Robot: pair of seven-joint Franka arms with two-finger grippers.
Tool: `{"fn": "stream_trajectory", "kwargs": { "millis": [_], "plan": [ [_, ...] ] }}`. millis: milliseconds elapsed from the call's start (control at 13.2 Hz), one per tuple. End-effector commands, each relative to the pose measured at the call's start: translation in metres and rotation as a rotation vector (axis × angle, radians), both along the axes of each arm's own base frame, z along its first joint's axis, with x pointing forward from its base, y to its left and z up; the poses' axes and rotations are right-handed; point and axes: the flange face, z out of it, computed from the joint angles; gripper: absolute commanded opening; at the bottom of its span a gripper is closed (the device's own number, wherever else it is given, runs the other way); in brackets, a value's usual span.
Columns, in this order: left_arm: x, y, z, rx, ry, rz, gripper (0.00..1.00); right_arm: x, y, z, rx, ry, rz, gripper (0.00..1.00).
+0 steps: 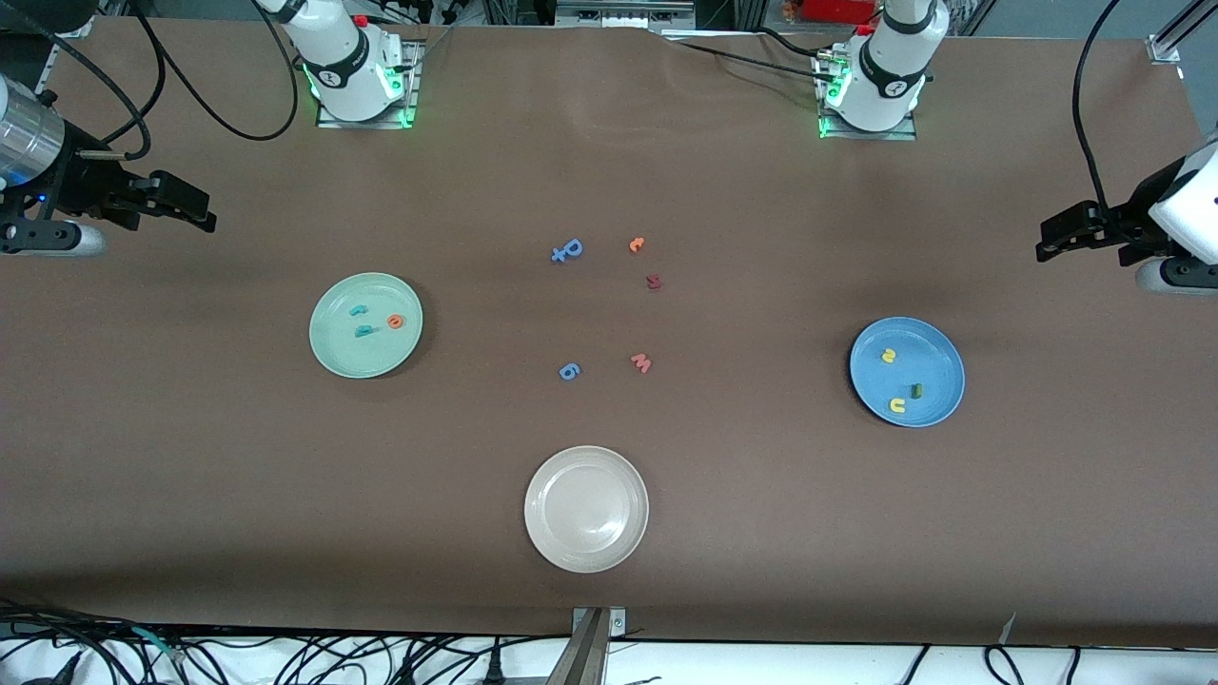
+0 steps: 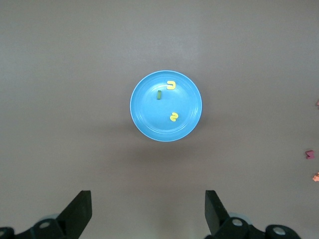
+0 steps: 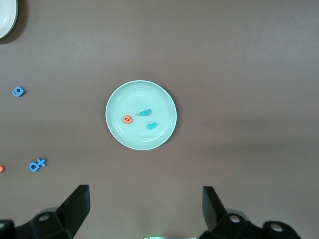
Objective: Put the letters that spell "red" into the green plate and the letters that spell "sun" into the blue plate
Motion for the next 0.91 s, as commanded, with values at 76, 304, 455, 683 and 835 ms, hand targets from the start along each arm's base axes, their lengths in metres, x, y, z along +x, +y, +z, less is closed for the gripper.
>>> {"fn": "stream_trajectory", "kwargs": {
  "millis": [76, 304, 455, 683, 835],
  "plan": [
    [0.002, -0.002, 0.017, -0.022, -0.038, -0.022, 1.0, 0.003, -0.003, 0.005, -0.002, -0.01, 0.014, 1.0],
    [0.002, -0.004, 0.02, -0.026, -0.044, -0.022, 1.0, 0.004, -0.004, 0.005, -0.011, -0.014, 0.016, 1.0],
    [0.004, -0.005, 0.018, -0.026, -0.043, -0.023, 1.0, 0.006, -0.006, 0.006, -0.018, -0.033, 0.015, 1.0],
    [0.008, -0.016, 0.01, -0.012, -0.031, -0.042, 1.0, 0.007, -0.007, 0.004, -0.018, -0.028, 0.013, 1.0],
    [0.009, -0.01, 0.009, -0.025, -0.032, -0.029, 1.0, 0.007, -0.007, 0.004, -0.018, -0.028, 0.013, 1.0]
  ]
}}
